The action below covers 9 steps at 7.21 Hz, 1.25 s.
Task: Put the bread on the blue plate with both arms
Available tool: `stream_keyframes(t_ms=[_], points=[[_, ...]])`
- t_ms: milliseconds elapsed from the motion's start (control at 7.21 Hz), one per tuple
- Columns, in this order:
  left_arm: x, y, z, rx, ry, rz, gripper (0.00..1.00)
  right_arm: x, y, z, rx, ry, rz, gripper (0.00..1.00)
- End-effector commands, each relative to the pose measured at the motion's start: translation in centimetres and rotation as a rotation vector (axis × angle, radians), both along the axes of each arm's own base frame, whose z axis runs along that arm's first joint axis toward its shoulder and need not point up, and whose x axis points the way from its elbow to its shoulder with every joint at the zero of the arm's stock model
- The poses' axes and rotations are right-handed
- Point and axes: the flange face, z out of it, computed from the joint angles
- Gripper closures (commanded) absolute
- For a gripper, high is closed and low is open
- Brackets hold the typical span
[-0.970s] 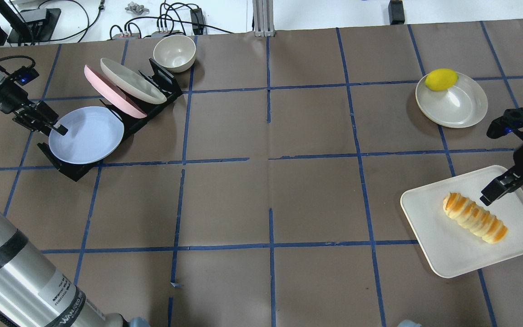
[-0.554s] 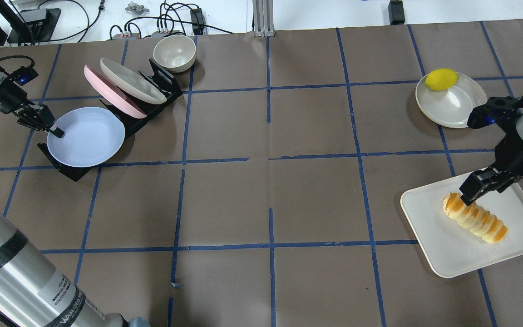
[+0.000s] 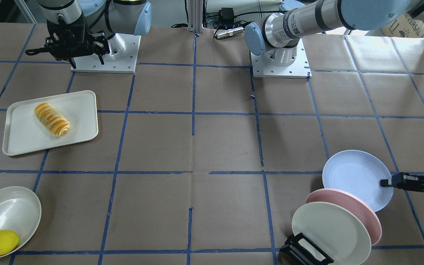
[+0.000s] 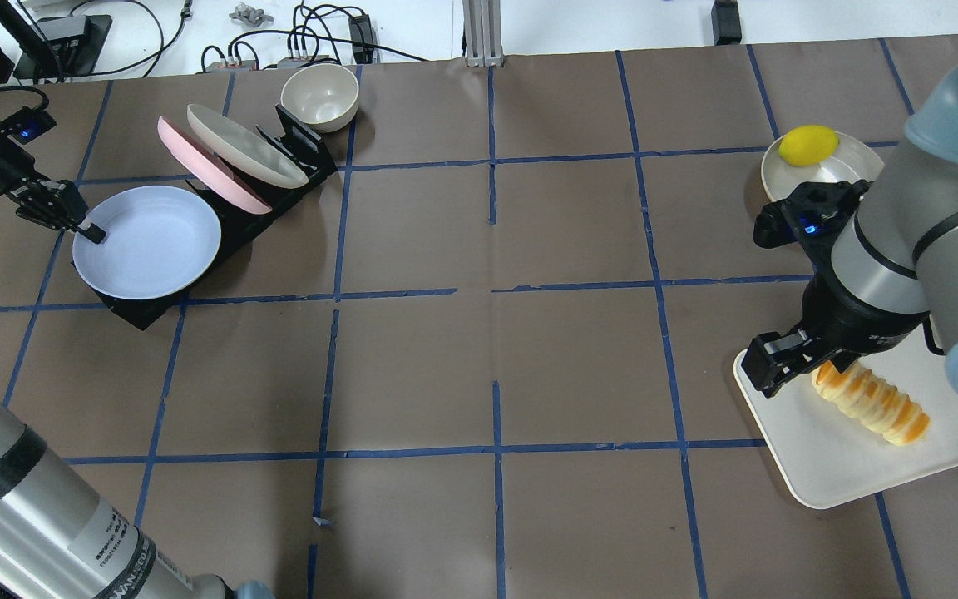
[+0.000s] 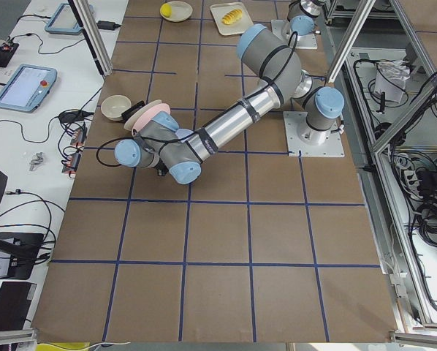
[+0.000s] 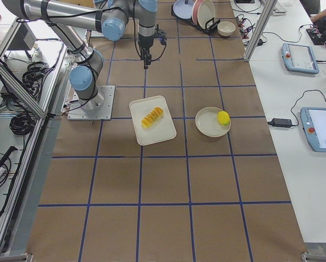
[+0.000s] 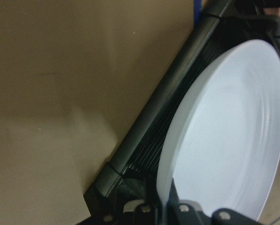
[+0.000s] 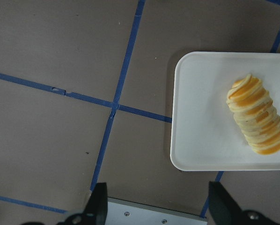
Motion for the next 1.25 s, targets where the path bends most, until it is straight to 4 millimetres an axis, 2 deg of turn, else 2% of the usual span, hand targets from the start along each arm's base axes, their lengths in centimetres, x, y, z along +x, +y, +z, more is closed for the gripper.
stream_keyframes(t_ms=[0, 139, 277, 416, 554, 693, 832, 970, 1109], points=[[0.8, 3.0, 5.5, 0.025, -0.052, -0.008, 0.94, 0.4, -3.2, 2.1, 0.062, -0.004, 0.004, 0.21], [-1.6, 4.4, 9.0, 0.052, -0.036, -0.016, 0.94, 0.4, -4.1, 2.3, 0.093, -0.006, 0.006, 0.22], [-4.1, 5.8, 11.5, 0.077, -0.025, -0.012, 0.94, 0.3, -3.7, 0.7, 0.133, -0.021, 0.039, 0.22], [-8.9, 6.2, 12.7, 0.087, -0.030, -0.016, 0.94, -1.0, -3.4, -2.6, 0.154, -0.037, 0.152, 0.23], [-15.6, 7.7, 14.5, 0.104, -0.052, -0.020, 0.94, -4.7, -4.1, -5.3, 0.122, -0.007, 0.180, 0.23], [-21.8, 10.0, 15.8, 0.081, -0.049, -0.032, 0.94, -9.4, -3.8, -8.2, 0.093, -0.025, 0.127, 0.23], [-26.6, 11.9, 15.0, 0.045, -0.061, -0.012, 0.94, -12.3, -3.3, -11.1, 0.057, -0.039, 0.173, 0.23], [-30.8, 12.8, 11.9, 0.031, -0.089, 0.059, 0.94, -13.9, -3.9, -13.5, 0.009, -0.030, 0.292, 0.23], [-35.3, 12.9, 8.9, -0.015, -0.081, 0.119, 0.94, -16.1, -4.4, -15.5, -0.006, -0.029, 0.330, 0.23]])
